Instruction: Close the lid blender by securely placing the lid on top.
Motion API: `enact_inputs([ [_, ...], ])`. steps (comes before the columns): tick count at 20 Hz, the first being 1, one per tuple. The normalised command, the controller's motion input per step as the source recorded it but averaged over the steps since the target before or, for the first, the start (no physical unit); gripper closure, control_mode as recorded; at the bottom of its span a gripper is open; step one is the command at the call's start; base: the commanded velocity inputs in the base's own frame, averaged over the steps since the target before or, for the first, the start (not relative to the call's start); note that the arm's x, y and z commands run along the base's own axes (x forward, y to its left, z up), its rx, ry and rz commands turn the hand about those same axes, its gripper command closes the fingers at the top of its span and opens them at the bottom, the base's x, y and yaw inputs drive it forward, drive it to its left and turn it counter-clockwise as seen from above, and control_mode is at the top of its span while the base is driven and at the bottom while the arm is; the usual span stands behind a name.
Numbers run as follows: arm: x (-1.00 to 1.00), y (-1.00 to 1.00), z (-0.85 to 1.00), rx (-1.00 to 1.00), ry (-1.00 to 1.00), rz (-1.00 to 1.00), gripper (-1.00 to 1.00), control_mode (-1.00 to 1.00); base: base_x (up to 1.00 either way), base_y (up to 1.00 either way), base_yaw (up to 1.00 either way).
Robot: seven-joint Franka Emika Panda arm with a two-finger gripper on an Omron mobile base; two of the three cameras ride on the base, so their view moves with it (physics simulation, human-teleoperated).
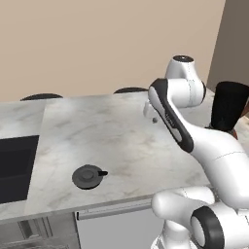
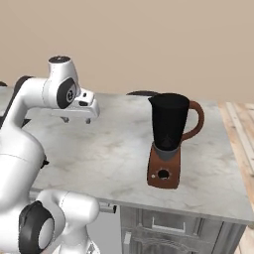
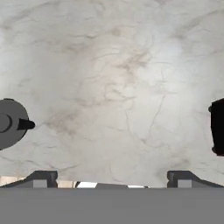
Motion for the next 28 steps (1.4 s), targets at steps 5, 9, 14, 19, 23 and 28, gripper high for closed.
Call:
enact_inputs([
  [5, -0.61, 1.0, -0.88, -0.19, 0.03, 0.13, -1.0, -1.0, 0.0, 0.0, 0.0],
  [9, -0.33, 1.0, -0.67, -0.13, 0.13, 0.2, -1.0, -1.0, 0.0, 0.0, 0.0],
  [14, -0.06, 1.0, -0.59, -0.06, 0.14, 0.22, -1.0, -1.0, 0.0, 0.0, 0.0],
  [19, 0.14, 1.0, -0.32, -0.05, 0.23, 0.18, -1.0, -1.0, 0.0, 0.0, 0.0],
  [23, 0.4, 0.74, -0.29, -0.06, 0.24, 0.09, -1.0, -1.0, 0.0, 0.0, 0.0],
  [28, 0.4, 0.32, -0.29, 0.0, 0.12, 0.04, -1.0, -1.0, 0.0, 0.0, 0.0],
])
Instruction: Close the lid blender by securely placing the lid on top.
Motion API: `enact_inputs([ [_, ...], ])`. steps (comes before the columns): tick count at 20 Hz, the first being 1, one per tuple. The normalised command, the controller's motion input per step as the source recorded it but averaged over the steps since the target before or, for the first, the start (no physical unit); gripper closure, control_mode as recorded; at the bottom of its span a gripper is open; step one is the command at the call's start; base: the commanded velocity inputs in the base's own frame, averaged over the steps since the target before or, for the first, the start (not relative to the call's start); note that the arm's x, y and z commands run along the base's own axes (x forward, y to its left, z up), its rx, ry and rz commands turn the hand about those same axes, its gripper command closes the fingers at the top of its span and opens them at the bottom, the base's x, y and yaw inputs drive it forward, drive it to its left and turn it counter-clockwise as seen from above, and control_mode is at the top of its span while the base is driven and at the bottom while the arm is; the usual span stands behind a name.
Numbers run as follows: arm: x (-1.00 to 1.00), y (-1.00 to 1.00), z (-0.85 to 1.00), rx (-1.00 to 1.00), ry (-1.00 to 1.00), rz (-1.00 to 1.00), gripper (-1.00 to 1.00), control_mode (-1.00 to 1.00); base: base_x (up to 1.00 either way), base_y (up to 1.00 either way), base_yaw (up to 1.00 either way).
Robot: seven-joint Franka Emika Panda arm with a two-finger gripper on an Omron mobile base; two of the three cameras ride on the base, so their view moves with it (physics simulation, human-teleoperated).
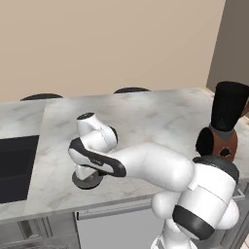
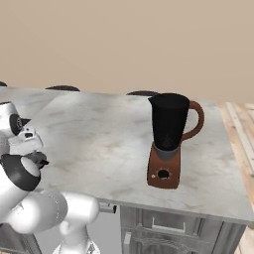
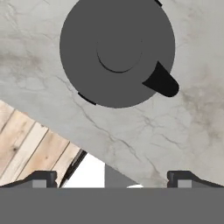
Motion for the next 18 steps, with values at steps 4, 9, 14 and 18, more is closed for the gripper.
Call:
enact_inputs([
  [4, 0.32, 0.32, -0.38, 0.0, 0.04, 0.03, -1.0, -1.0, 0.0, 0.0, 0.0],
  [9, 0.36, 0.05, -0.49, 0.0, 0.0, 0.0, -1.0, -1.0, 0.0, 0.0, 0.0],
  [14, 0.37, 0.13, -0.43, 0.0, 0.0, 0.0, -1.0, -1.0, 0.0, 0.0, 0.0],
  [18, 0.29, 0.44, -0.29, 0.0, 0.0, 0.0, -1.0, -1.0, 0.0, 0.0, 0.0],
])
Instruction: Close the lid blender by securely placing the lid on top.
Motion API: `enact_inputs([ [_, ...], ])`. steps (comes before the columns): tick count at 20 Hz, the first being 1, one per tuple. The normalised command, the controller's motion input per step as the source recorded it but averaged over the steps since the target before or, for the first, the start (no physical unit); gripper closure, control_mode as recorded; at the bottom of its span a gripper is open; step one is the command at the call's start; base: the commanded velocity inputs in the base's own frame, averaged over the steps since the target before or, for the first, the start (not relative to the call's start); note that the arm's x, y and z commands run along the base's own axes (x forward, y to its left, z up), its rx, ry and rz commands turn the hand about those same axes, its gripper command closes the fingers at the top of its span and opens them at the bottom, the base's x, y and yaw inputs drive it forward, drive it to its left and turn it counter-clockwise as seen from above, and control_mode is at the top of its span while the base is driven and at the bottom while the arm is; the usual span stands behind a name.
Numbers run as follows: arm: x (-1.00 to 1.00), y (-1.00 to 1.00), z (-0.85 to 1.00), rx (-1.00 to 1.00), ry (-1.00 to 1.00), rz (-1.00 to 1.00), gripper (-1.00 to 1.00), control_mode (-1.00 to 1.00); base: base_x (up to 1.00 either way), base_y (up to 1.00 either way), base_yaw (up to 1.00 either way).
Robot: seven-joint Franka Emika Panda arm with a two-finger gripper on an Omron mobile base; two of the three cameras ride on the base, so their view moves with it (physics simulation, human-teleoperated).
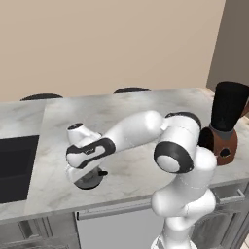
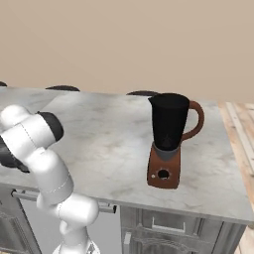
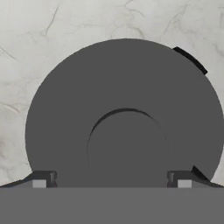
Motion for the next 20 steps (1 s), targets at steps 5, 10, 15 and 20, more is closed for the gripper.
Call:
enact_inputs([
  [5, 0.34, 0.11, -0.24, 0.0, 0.0, 0.0, -1.0, -1.0, 0.0, 0.0, 0.0],
  [10, 0.38, 0.0, -0.31, 0.0, -0.01, 0.0, -1.0, -1.0, 0.0, 0.0, 0.0],
  [15, -0.27, -0.29, -0.84, 0.03, -0.08, 0.0, 1.0, -1.0, 0.0, 0.0, 0.0],
  [20, -0.15, -0.96, -0.89, 0.24, -0.07, 0.0, 1.0, -1.0, 0.0, 0.0, 0.0],
])
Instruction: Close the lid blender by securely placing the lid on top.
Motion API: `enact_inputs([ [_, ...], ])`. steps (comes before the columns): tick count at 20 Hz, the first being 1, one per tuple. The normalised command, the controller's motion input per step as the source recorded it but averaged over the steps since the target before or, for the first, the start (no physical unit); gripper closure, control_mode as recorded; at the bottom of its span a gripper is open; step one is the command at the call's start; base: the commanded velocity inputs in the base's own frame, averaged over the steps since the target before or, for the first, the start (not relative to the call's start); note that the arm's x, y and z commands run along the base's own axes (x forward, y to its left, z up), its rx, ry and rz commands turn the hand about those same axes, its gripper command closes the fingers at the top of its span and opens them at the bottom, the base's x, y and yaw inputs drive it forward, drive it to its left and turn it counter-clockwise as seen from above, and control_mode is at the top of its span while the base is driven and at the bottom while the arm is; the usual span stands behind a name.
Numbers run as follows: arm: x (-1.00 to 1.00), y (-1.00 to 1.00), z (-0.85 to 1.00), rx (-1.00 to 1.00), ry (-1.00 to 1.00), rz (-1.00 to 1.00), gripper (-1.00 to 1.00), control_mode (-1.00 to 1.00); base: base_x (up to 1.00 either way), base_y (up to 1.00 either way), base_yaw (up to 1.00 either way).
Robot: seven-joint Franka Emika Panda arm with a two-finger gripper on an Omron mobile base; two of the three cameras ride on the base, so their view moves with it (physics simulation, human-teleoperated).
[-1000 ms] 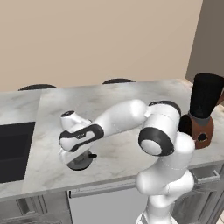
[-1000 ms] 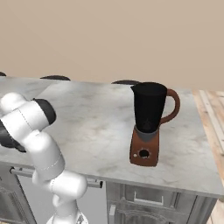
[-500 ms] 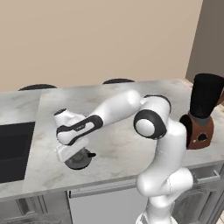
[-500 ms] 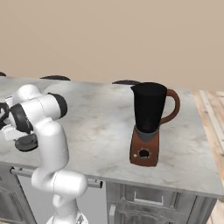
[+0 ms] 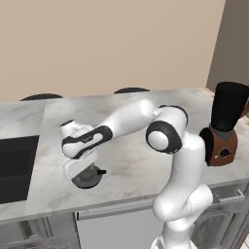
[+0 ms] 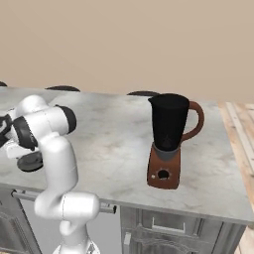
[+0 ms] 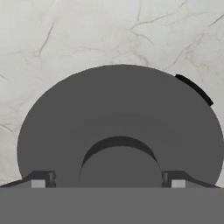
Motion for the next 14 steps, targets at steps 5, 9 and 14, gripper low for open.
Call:
enact_inputs([
  [5, -0.07, -0.99, -0.79, 0.31, -0.05, 0.0, 1.0, -1.0, 0.0, 0.0, 0.0],
  [9, -0.11, -0.46, -0.7, 0.16, -0.04, 0.0, 1.0, -1.0, 0.0, 0.0, 0.0],
  [14, -0.3, -0.13, 0.49, 0.01, -0.09, -0.01, 1.0, -1.0, 0.0, 0.0, 0.0],
])
